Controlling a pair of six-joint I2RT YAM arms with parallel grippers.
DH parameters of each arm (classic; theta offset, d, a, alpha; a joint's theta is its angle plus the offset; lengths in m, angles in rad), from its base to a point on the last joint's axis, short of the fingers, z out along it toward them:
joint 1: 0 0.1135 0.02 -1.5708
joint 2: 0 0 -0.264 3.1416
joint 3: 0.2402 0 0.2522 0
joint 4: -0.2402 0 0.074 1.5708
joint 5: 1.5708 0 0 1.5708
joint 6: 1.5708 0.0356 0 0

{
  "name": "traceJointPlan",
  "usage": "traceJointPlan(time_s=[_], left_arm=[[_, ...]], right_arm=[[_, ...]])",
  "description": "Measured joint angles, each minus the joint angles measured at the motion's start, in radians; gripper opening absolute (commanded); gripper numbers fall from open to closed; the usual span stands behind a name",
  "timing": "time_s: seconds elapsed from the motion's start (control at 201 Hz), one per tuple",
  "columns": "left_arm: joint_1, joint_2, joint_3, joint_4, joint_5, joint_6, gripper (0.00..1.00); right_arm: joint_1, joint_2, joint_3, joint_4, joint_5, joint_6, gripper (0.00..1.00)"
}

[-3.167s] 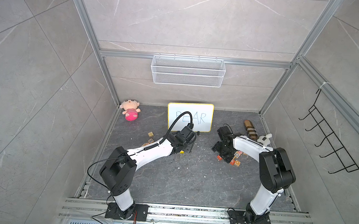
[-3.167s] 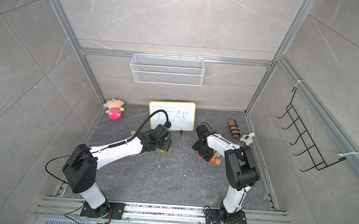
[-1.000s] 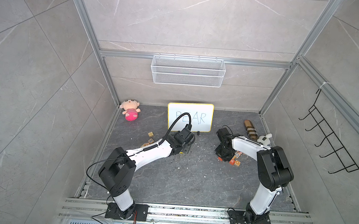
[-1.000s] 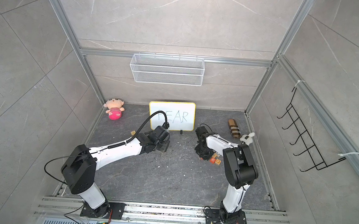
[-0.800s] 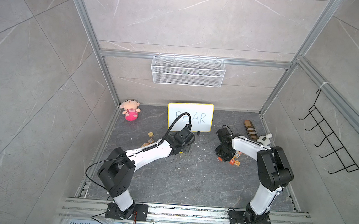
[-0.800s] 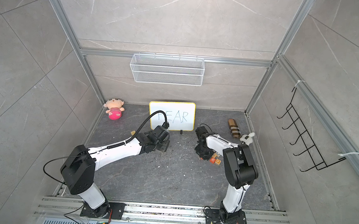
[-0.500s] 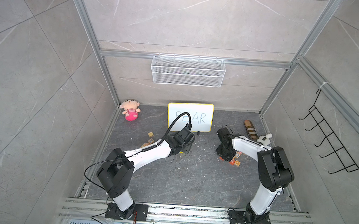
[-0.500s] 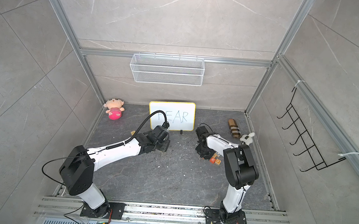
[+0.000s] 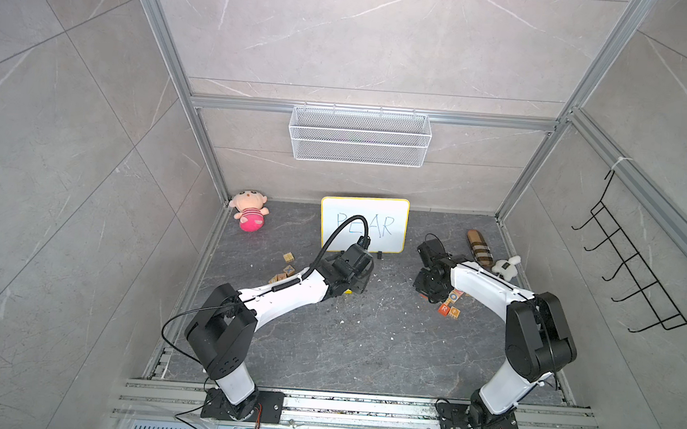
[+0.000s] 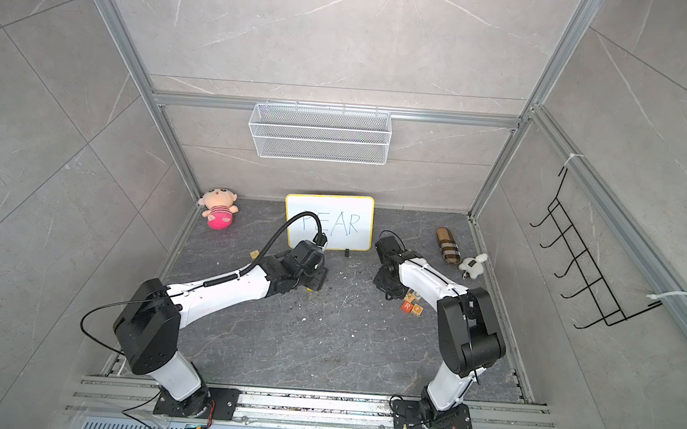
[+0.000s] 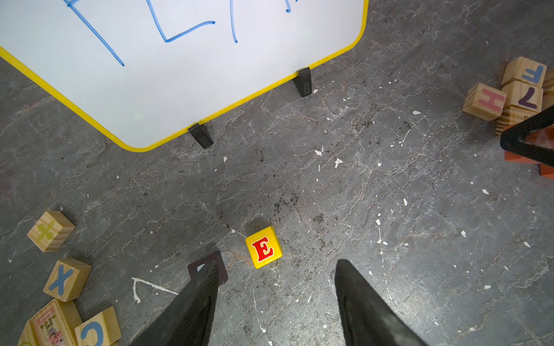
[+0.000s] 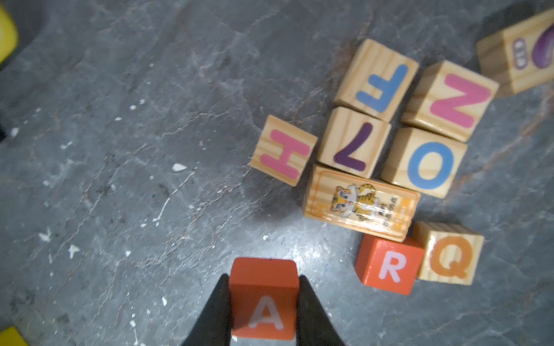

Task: Spell the uppercase word “pear” with letter blocks
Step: Pick up the letter block from the center of the board, then place the letter block at the center of the board.

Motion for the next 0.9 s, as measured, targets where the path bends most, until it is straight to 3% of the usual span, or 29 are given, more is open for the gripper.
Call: traceJointPlan(time_s=[0.468,0.896], left_arm=[[0.000,-0.131,-0.156,0.142,-0.147,0.015,0.65],[0.014,-0.206,-0.311,0.256,-0.245,0.001,0.64]], right_arm=[[0.223,0.014,0.242,-0.086,-0.003,-0.126,0.15],[0.370,0.135,0.304,-0.105,-0.008,-0.217,0.15]])
